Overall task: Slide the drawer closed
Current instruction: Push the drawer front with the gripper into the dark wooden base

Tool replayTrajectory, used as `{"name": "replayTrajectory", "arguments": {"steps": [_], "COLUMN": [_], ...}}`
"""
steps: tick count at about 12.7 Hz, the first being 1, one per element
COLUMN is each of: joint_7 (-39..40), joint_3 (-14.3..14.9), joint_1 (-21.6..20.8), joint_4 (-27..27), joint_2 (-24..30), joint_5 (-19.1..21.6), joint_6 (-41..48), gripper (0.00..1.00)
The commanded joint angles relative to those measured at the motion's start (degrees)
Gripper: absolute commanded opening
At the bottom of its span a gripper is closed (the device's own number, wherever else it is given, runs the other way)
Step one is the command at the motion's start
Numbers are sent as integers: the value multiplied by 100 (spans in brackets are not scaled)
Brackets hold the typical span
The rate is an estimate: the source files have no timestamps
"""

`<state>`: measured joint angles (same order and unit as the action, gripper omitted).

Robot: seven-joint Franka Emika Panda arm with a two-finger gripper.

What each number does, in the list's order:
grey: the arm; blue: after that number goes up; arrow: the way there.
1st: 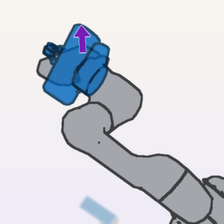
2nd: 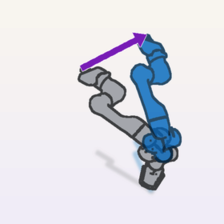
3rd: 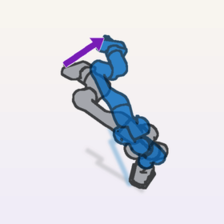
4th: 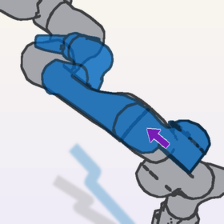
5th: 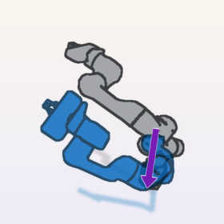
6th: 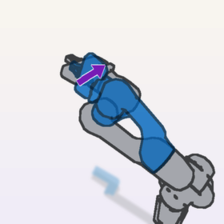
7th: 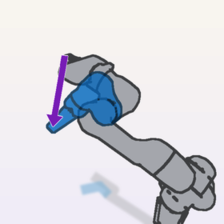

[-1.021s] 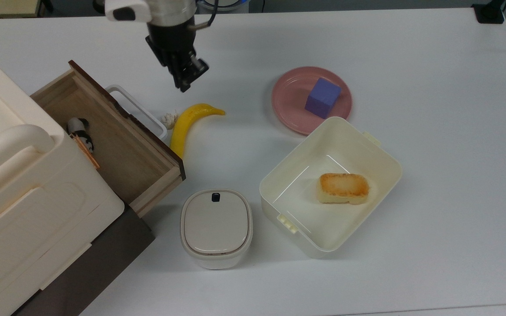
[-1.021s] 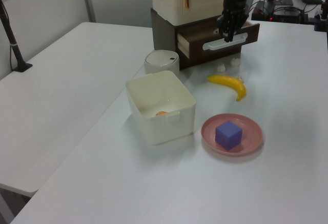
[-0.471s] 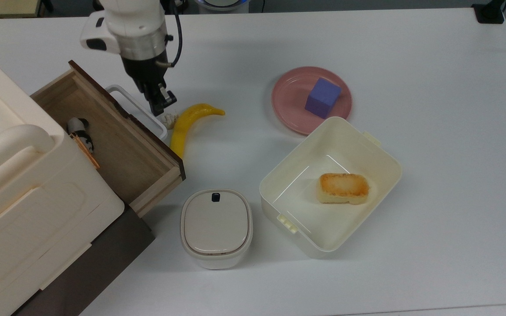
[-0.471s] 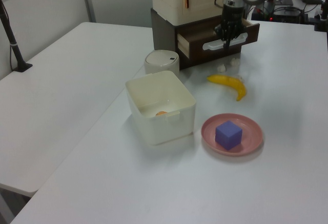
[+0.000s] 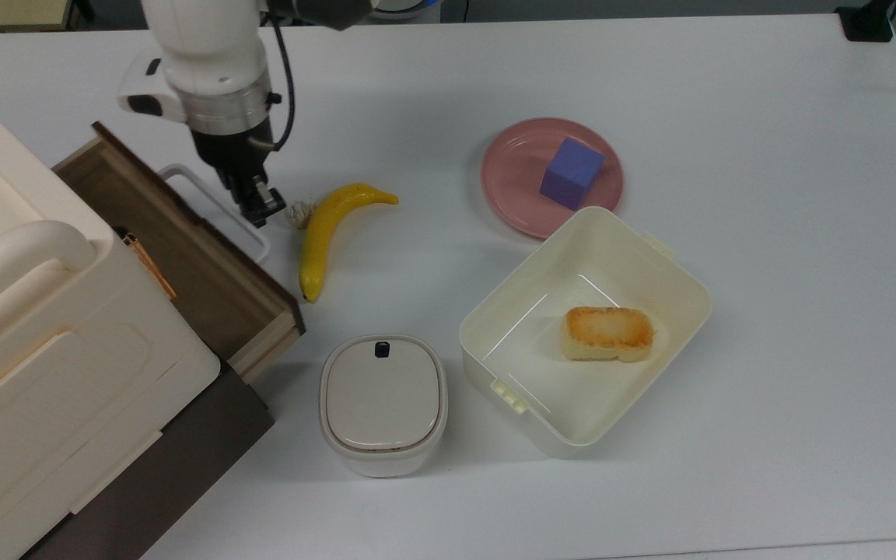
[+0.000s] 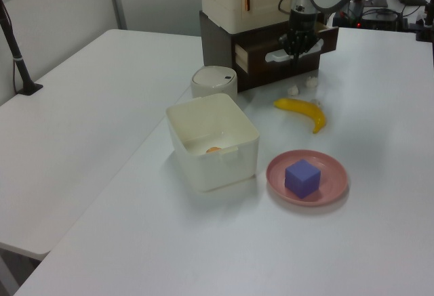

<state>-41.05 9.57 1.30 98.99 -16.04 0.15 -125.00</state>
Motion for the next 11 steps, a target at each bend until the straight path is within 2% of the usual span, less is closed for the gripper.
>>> {"name": "replayTrajectory", "arguments": {"steps": [1, 4, 7, 11], "joint_7": [-78, -87, -87, 306], "joint_3": [27, 27, 27, 1], "joint_1": [238, 405, 520, 450], "joint_4": [-582, -1065, -1426, -1357], "joint_2": [-364, -750, -1120, -937], "joint_5": [-59, -181, -480, -788], "joint_6": [-174, -542, -903, -878], "gripper": [6, 6, 7, 9]}}
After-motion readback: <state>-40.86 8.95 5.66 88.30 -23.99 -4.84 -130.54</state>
